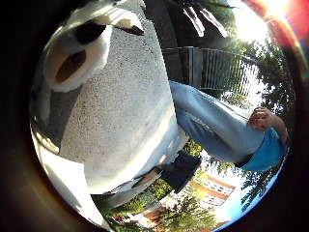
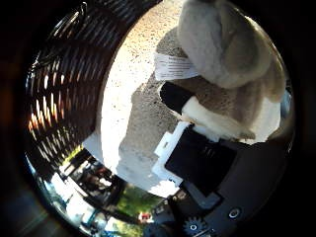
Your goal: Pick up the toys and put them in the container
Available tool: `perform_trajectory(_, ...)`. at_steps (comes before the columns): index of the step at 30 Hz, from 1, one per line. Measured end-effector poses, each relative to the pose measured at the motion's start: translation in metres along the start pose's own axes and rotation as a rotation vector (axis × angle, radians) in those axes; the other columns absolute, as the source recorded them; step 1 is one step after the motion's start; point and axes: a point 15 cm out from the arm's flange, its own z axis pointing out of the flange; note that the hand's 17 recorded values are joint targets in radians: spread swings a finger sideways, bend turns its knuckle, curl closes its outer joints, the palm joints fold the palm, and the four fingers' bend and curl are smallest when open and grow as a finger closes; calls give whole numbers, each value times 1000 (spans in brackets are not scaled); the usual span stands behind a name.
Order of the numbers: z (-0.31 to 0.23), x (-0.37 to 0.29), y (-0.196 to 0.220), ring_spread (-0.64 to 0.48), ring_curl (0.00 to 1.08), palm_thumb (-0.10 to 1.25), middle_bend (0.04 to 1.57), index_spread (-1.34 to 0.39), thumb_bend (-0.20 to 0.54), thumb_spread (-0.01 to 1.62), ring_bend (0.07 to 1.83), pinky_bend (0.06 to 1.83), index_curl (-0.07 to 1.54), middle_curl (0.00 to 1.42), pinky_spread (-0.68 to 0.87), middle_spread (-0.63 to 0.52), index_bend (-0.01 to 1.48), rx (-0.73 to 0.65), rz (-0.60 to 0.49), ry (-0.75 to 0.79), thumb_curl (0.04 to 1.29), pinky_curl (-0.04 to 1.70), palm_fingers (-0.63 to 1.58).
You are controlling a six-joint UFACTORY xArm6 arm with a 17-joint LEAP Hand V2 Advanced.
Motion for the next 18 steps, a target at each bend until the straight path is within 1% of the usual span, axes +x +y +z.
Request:
perform_trajectory(1, -2, 0, -1, 216, 361, 393, 479, -194, -30, 975, 808, 899, 264, 450, 551, -43, 372, 1, -2, 3, 298, 330, 1192)
perform_trajectory(2, -2, 1, -1, 202, 392, 399, 548, -234, -29, 982, 857, 935, 292, 483, 525, -52, 412, 2, -3, 4, 299, 354, 1284)
perform_trajectory(3, -2, 0, -1, 185, 422, 413, 642, -264, -26, 988, 932, 984, 307, 524, 498, -49, 414, 1, -4, 4, 301, 380, 1343)
perform_trajectory(5, -3, 1, -1, 134, 479, 438, 778, -325, -23, 1000, 1066, 1077, 329, 592, 456, -67, 425, -1, -6, 7, 305, 428, 1290)
perform_trajectory(7, -2, 0, 0, 89, 533, 490, 901, -392, -8, 1018, 1186, 1159, 342, 658, 420, -90, 431, -5, -6, 6, 315, 476, 1197)
perform_trajectory(8, -2, 0, 2, 80, 543, 501, 925, -406, -10, 1020, 1209, 1179, 347, 672, 413, -95, 434, -11, -6, 4, 317, 488, 1178)
perform_trajectory(9, -1, 0, 3, 58, 566, 561, 973, -438, 9, 1030, 1252, 1229, 351, 702, 390, -105, 435, -16, -5, 2, 333, 516, 1142)
perform_trajectory(10, 0, 1, 5, 37, 586, 599, 1011, -472, 11, 1033, 1286, 1270, 361, 730, 372, -114, 447, -21, -2, 0, 346, 537, 1113)
perform_trajectory(12, 0, 2, 7, 3, 621, 731, 1078, -539, 49, 1026, 1337, 1344, 381, 781, 336, -134, 476, -22, 6, -1, 397, 584, 1070)
perform_trajectory(13, 0, 3, 8, -13, 637, 818, 1110, -572, 79, 1011, 1350, 1373, 397, 803, 315, -141, 499, -23, 14, -2, 430, 604, 1062)
perform_trajectory(16, 0, 9, 13, -47, 670, 921, 1181, -647, 99, 992, 1375, 1440, 434, 849, 279, -149, 535, -26, 32, -3, 488, 651, 1033)
perform_trajectory(18, -5, 15, 21, -66, 694, 961, 1220, -704, 101, 994, 1400, 1479, 471, 877, 253, -153, 562, -40, 44, -3, 528, 682, 1006)
